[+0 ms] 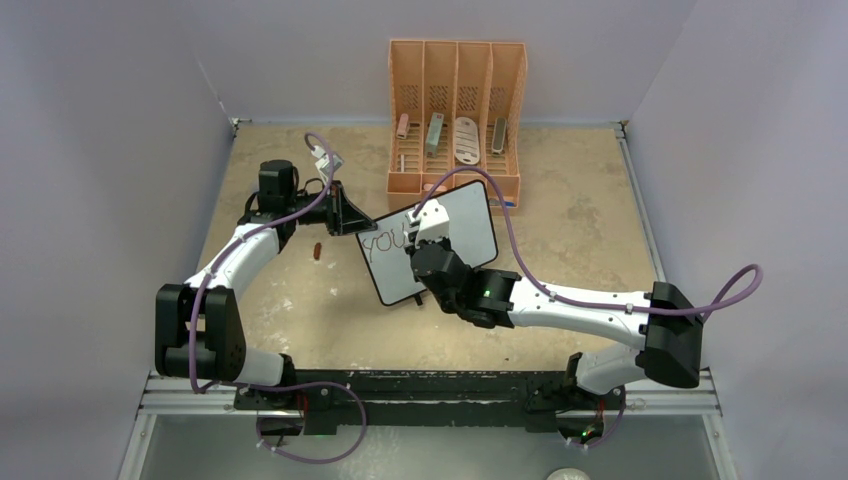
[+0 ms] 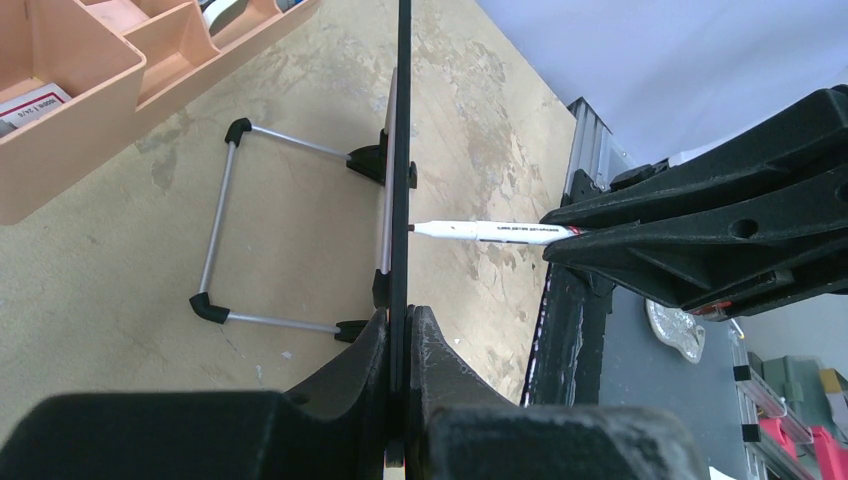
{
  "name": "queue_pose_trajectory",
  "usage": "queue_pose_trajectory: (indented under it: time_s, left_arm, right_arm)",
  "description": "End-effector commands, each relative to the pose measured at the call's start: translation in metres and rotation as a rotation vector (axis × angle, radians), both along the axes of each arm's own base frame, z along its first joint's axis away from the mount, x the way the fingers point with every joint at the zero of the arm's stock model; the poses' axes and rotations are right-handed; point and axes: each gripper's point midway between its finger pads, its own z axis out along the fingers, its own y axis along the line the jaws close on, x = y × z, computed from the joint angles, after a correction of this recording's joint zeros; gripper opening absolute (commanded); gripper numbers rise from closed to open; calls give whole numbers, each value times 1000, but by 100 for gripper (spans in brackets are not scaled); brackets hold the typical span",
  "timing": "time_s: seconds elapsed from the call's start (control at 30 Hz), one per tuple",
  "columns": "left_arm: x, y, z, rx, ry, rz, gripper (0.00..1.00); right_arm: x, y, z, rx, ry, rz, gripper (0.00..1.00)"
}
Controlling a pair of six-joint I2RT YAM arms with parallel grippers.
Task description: Write a sentence on the whiteboard
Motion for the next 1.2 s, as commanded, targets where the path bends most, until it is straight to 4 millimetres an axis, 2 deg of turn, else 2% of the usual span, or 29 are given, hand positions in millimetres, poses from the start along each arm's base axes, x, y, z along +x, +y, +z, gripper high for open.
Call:
queue_pose_trajectory:
  time_s: [0.0,1.17]
  left_arm:
    - [1,-4,15,-11,-59,-33,0]
    - [1,-3,15,-12,-59,-33,0]
  right_arm:
    - [-1,-2,2,15,15,-8,0]
    - [-10,-15,-21,-48,77,-7,0]
